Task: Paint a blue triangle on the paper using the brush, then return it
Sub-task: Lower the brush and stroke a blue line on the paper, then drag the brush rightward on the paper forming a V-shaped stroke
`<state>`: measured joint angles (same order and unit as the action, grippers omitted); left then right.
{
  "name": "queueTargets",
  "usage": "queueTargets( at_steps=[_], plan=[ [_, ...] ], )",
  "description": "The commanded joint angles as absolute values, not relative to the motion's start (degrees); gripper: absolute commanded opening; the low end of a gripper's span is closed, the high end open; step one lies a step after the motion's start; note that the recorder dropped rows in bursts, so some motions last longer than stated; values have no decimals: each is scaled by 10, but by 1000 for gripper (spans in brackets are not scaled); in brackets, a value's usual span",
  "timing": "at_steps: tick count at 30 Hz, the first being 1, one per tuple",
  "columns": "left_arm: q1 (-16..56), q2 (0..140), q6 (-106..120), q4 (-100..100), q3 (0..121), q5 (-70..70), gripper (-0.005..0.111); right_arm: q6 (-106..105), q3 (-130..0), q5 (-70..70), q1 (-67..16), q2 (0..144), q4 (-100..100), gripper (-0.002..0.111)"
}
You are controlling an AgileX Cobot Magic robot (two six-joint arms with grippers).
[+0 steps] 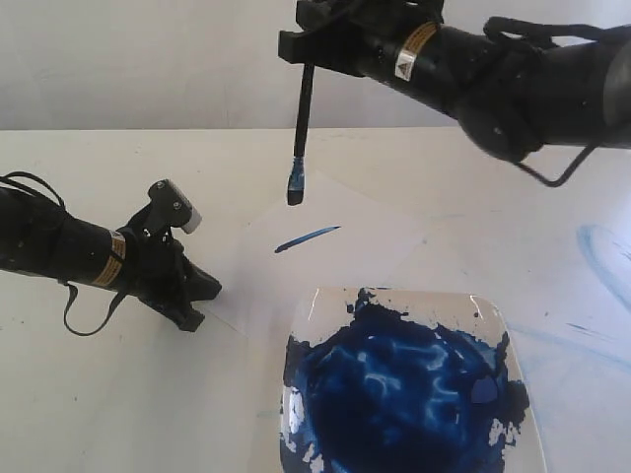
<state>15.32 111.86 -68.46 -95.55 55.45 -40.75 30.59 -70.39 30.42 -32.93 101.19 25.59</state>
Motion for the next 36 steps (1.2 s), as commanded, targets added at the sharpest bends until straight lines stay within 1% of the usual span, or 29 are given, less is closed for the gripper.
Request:
queueTargets(
  at_steps=[1, 4, 6, 13, 18, 36],
  plan=[
    [155, 1121, -685, -965, 555, -405, 0, 7, -705, 290, -385, 1021, -122, 0],
    [155, 1121, -685, -965, 555, -405, 0, -132, -705, 325, -415, 1034, -301, 0],
    [155, 1121, -685, -965, 555, -405, 0, -153, -705, 339, -429, 1042, -352, 0],
    [155, 1121, -685, -965, 555, -405, 0, -147, -705, 322, -441, 1069, -352, 0],
    [155, 1121, -685, -965, 555, -405, 0, -87, -705, 329, -441, 1075, -352, 0],
    [155, 1121, -685, -965, 555, -405, 0, -87, -705, 364, -441, 1115, -351, 0]
  ],
)
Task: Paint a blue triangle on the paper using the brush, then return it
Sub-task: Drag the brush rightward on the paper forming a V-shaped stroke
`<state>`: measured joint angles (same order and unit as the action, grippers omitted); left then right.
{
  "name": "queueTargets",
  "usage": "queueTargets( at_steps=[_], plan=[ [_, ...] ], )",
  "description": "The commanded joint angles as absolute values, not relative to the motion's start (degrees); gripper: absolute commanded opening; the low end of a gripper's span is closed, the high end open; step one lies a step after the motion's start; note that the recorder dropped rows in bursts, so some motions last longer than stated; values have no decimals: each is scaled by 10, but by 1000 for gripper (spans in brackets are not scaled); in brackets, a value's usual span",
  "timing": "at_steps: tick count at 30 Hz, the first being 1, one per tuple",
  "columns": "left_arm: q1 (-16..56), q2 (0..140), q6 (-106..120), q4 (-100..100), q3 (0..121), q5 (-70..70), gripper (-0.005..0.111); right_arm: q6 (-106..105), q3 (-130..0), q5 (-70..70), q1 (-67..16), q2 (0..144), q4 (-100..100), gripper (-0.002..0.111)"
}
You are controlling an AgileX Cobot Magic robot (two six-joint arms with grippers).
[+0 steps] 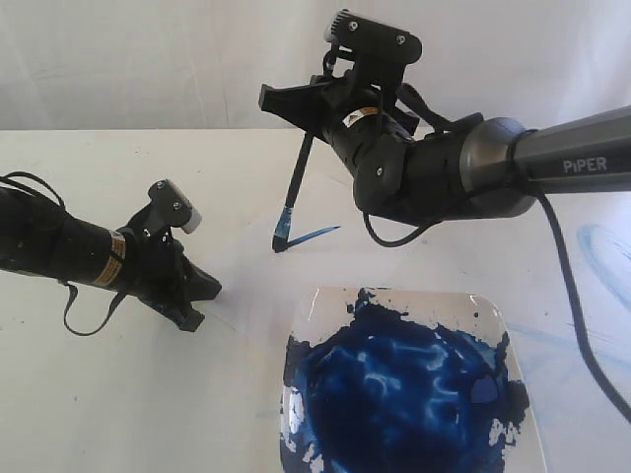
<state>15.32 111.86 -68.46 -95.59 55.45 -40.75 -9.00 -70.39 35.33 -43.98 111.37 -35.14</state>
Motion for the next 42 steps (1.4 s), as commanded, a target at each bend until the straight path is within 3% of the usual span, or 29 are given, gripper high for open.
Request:
queueTargets(
  at_steps=[1, 13, 28, 32, 38, 42],
  plan=[
    [155, 1121, -685, -965, 555, -405, 0, -87, -705, 364, -441, 1115, -351, 0],
    [155, 1121, -685, -965, 555, -405, 0, -133, -705, 342, -441, 1115, -374, 0],
    [155, 1121, -685, -965, 555, -408, 0, -412, -705, 354, -441, 1074, -651, 0],
    [155, 1121, -685, -965, 555, -408, 0, -530, -705, 429, -441, 1061, -778, 0],
    [155, 1121, -685, -965, 555, -408, 0, -530, -705, 408, -441, 1051, -759, 0],
    [155, 1121, -685, -965, 555, -408, 0, -403, -705, 403, -441, 1047, -623, 0]
  ],
)
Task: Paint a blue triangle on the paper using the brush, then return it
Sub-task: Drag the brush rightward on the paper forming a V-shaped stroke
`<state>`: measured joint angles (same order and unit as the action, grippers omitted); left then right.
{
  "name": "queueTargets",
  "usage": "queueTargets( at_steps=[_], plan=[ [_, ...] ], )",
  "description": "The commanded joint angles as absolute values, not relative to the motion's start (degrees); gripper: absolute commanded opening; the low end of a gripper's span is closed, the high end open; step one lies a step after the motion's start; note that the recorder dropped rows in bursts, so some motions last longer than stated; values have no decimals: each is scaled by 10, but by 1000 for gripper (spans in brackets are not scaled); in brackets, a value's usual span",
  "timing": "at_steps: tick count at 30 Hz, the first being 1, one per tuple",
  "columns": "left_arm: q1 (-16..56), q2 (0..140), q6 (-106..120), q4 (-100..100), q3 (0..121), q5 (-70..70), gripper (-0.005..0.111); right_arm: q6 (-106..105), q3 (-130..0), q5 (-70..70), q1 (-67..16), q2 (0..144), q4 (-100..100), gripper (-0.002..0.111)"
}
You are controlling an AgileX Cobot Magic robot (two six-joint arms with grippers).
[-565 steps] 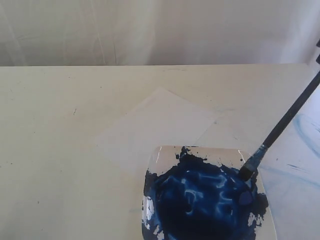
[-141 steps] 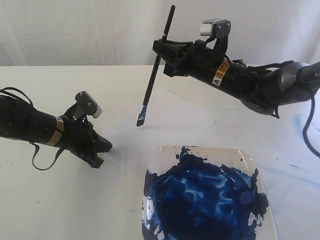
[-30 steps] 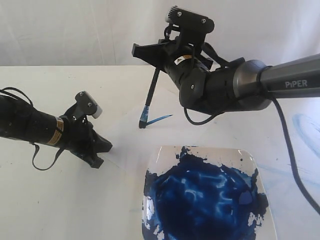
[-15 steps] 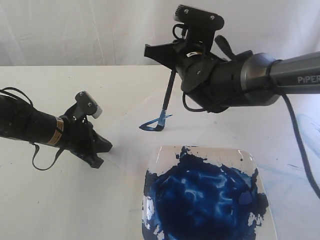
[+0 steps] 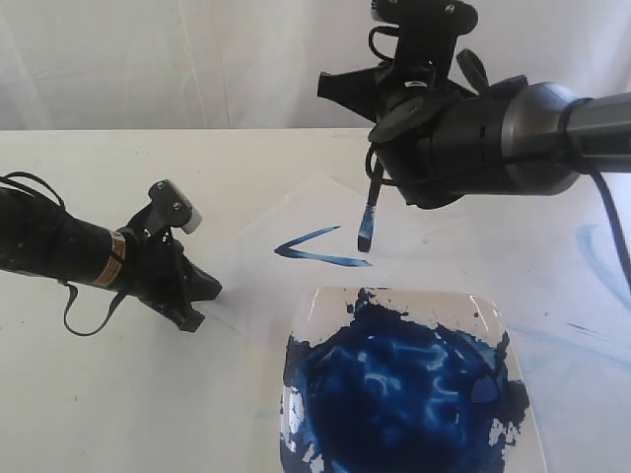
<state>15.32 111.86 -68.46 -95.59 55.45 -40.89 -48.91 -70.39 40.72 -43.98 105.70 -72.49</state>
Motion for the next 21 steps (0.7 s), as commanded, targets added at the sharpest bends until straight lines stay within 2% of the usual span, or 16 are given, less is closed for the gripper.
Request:
queueTargets(
  at_steps=[1, 5, 21],
  plan=[
    [155, 1121, -685, -965, 555, -408, 0, -381, -705, 403, -441, 1047, -598, 0],
    [155, 1121, -685, -965, 555, -408, 0, -295, -709, 424, -441, 1068, -513, 0],
    [155, 1121, -685, -965, 555, -408, 0, -265, -709, 484, -440, 1112, -512, 0]
  ],
)
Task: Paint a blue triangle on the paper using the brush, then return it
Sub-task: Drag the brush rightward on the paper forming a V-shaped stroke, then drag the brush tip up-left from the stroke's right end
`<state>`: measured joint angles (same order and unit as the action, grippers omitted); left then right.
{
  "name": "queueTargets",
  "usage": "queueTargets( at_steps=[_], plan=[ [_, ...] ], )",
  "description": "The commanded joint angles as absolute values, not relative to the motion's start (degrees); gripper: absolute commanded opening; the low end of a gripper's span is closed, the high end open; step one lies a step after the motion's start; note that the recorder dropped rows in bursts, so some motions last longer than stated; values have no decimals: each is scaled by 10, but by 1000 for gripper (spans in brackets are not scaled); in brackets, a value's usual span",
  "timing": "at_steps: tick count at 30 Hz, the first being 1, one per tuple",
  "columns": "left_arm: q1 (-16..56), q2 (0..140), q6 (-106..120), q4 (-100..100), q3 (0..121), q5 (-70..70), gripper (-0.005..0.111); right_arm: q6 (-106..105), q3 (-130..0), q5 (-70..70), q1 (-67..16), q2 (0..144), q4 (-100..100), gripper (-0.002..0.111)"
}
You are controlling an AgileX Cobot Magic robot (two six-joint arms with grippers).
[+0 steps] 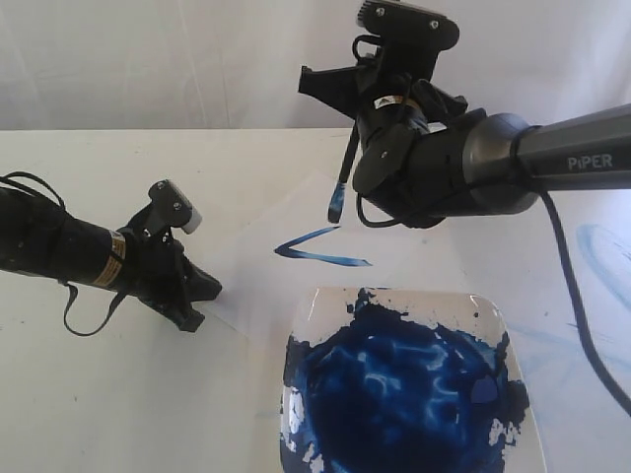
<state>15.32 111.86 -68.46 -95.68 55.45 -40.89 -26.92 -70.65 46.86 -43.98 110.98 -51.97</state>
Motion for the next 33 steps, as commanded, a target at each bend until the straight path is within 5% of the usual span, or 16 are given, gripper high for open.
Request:
queueTargets(
  at_steps=[1, 33],
  plan=[
    [155, 1121, -685, -965, 555, -408, 0, -265, -709, 484, -440, 1114, -512, 0],
    [155, 1121, -685, -965, 555, -411, 0, -246, -709, 481, -440, 1118, -539, 0]
  ],
)
